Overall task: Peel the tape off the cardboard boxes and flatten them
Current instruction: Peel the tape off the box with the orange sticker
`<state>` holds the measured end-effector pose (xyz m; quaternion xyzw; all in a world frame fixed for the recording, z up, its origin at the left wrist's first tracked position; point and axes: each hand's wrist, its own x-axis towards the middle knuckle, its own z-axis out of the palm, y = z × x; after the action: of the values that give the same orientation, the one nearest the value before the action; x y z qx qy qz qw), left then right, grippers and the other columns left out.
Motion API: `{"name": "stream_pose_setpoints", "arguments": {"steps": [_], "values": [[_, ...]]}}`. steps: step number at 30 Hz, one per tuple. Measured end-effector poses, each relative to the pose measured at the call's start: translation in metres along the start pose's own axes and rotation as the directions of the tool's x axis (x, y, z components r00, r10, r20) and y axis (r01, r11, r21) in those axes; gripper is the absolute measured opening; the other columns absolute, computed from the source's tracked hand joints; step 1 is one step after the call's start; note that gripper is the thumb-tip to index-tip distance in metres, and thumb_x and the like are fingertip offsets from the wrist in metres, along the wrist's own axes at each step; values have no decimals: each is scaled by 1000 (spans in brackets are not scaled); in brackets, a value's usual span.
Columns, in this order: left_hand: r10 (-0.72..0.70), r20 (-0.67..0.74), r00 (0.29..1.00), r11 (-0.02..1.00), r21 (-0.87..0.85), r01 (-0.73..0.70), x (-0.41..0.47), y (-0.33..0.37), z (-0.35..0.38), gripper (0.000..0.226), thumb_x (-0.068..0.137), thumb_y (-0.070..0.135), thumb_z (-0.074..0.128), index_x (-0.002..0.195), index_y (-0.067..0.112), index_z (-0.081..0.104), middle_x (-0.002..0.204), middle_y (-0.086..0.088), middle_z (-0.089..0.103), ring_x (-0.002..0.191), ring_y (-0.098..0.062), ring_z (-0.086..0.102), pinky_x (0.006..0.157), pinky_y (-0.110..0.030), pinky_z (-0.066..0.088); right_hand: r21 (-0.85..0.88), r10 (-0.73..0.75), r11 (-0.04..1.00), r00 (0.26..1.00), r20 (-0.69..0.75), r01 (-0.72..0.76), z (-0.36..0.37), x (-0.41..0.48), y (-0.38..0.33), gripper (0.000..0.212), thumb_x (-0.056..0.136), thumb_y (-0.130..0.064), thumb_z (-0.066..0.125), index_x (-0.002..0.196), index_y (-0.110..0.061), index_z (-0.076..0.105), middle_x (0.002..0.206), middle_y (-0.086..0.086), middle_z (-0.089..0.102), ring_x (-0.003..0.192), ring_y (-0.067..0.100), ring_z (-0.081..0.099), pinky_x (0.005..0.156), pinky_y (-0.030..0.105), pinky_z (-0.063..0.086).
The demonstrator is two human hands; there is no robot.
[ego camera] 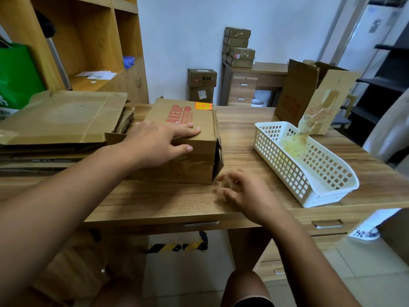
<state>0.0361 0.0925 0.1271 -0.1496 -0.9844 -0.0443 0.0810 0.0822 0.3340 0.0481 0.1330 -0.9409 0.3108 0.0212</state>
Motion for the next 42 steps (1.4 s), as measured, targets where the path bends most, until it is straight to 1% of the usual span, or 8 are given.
{"name": "stream_pose_setpoints", "arguments": {"steps": [6, 11, 15, 20, 25, 33, 39, 42], "values": [[8, -15, 1000, 1000, -5, -8, 0, -1, 0, 52, 91, 71, 43, 138, 74, 21, 152, 37, 28, 138, -18, 43, 99, -43, 44, -25, -32, 999, 996, 87, 34, 9, -4, 6, 33, 100, -29, 59, 133, -36, 64, 120, -12, 44, 115, 7, 49, 107, 29, 43], [12, -20, 1000, 1000, -1, -12, -1, 2, -1, 52, 91, 70, 43, 138, 73, 21, 153, 36, 28, 139, -18, 42, 99, -44, 44, -215, -26, 975, 989, 142, 56, 9, -9, 3, 51, 102, -33, 47, 151, -47, 39, 136, -14, 42, 130, 17, 32, 115, 34, 29], [13, -20, 1000, 1000, 7, -12, -1, 2, -1, 52, 91, 71, 42, 137, 74, 18, 153, 35, 27, 139, -18, 42, 99, -44, 44, -237, -52, 969, 996, 67, 67, 0, -9, 3, 64, 101, -24, 50, 160, -31, 24, 150, -6, 47, 138, 21, 38, 113, 34, 32], [6, -17, 1000, 1000, 3, -6, -1, 3, -2, 52, 91, 71, 41, 138, 73, 20, 154, 33, 27, 139, -18, 41, 100, -44, 44, 13, -46, 999, 997, -57, 47, -6, -15, 14, 69, 90, -11, 68, 144, -32, 30, 145, -10, 49, 119, 10, 59, 100, 27, 48], [0, -13, 1000, 1000, 18, 0, -2, 6, -3, 52, 91, 71, 41, 139, 73, 19, 154, 32, 27, 139, -20, 42, 98, -41, 43, -123, -51, 991, 998, -33, 47, -21, -16, 24, 38, 91, -19, 71, 123, -28, 53, 126, -12, 48, 113, 12, 56, 95, 29, 48], [9, -32, 999, 1000, 10, -9, -2, 5, -3, 52, 91, 71, 41, 138, 73, 20, 153, 35, 28, 137, -17, 44, 96, -41, 46, -168, -45, 983, 987, 153, 71, -52, -22, 22, 51, 95, -13, 66, 142, -31, 57, 140, -12, 47, 127, 8, 49, 107, 20, 39], [6, -32, 999, 1000, 9, -6, -4, 6, -3, 52, 91, 71, 41, 138, 73, 20, 153, 35, 26, 138, -17, 42, 97, -41, 44, 168, -25, 984, 978, -209, 61, -108, -14, 13, 42, 85, -21, 80, 116, -27, 52, 112, -13, 63, 92, 8, 70, 84, 29, 59], [10, -40, 999, 1000, 8, -9, -3, 5, -3, 53, 91, 71, 41, 139, 72, 20, 154, 35, 25, 138, -17, 42, 97, -40, 44, 169, 22, 985, 927, -374, 44, -142, 1, 18, 31, 87, -29, 76, 112, -18, 60, 107, -7, 67, 85, 11, 71, 77, 34, 62]]}}
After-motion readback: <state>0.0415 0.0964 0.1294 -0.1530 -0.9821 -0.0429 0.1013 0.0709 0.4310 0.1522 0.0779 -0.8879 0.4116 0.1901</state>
